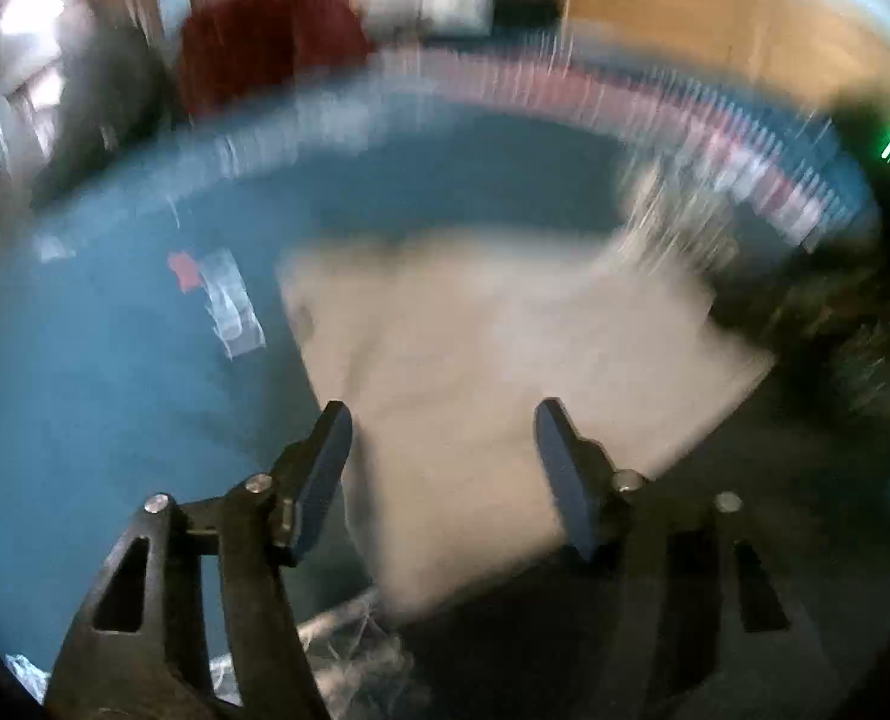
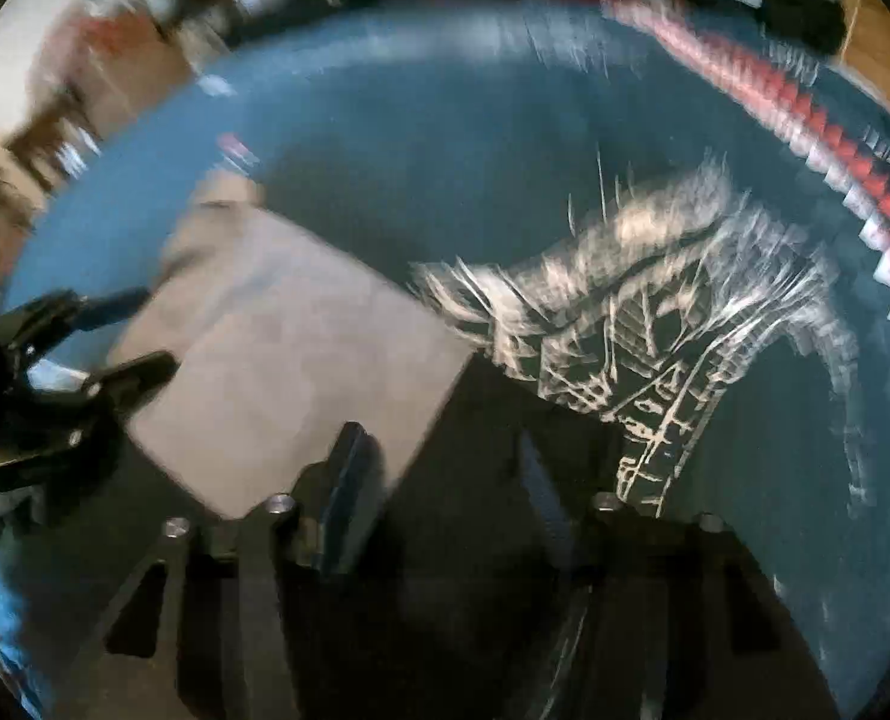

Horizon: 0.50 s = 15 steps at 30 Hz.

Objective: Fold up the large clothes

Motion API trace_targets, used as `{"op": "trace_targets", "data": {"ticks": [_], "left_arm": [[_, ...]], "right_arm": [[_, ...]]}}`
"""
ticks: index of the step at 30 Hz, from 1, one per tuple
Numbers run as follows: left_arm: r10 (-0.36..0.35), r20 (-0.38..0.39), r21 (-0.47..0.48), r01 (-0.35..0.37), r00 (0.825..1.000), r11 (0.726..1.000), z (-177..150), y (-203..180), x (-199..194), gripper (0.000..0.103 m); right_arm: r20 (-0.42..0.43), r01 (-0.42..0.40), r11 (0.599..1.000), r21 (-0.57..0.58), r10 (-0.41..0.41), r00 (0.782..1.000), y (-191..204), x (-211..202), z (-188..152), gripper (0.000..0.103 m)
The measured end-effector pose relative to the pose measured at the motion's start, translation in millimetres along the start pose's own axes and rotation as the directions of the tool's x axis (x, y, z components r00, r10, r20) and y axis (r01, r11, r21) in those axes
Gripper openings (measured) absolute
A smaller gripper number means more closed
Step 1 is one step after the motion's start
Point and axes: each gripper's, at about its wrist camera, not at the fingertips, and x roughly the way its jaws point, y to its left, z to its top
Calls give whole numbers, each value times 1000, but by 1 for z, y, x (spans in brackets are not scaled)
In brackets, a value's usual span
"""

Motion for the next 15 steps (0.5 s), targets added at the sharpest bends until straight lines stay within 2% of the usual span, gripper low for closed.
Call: {"op": "trace_targets", "data": {"ticks": [3,5,6,8,9,10,11,12,13,14,15], "left_arm": [[-20,52,-14,21,998,1000,-6,1,-33,61],[-128,140,-29,133,982,991,-31,-4,-85,60],[-150,164,-6,153,975,988,-47,-14,-106,61],[-203,132,56,197,970,979,-85,-37,-127,65],[-195,74,82,189,978,979,-109,-51,-124,66],[-178,42,103,173,983,979,-122,-60,-119,71],[-120,41,146,113,992,983,-143,-73,-115,73],[-90,60,168,79,994,983,-151,-79,-116,73],[-81,60,150,71,995,986,-150,-77,-120,73],[-75,47,110,70,996,991,-145,-73,-123,71],[-49,52,63,46,997,997,-141,-68,-136,66]], "right_arm": [[35,-38,998,48,37,999,-6,-15,-7,67],[115,-56,998,38,52,992,3,-53,-32,67],[167,-76,996,39,69,984,12,-76,-56,67],[210,-59,998,31,51,976,35,-99,-106,69],[210,-45,999,30,37,977,46,-101,-128,75],[184,-31,999,36,24,983,58,-94,-158,77],[164,-11,999,33,6,987,68,-83,-179,85],[213,43,999,-15,-39,976,79,-78,-192,90],[233,96,994,-57,-80,969,89,-79,-193,90],[197,93,995,-39,-84,977,89,-82,-183,90],[180,80,997,-16,-76,981,88,-89,-176,84]]}}
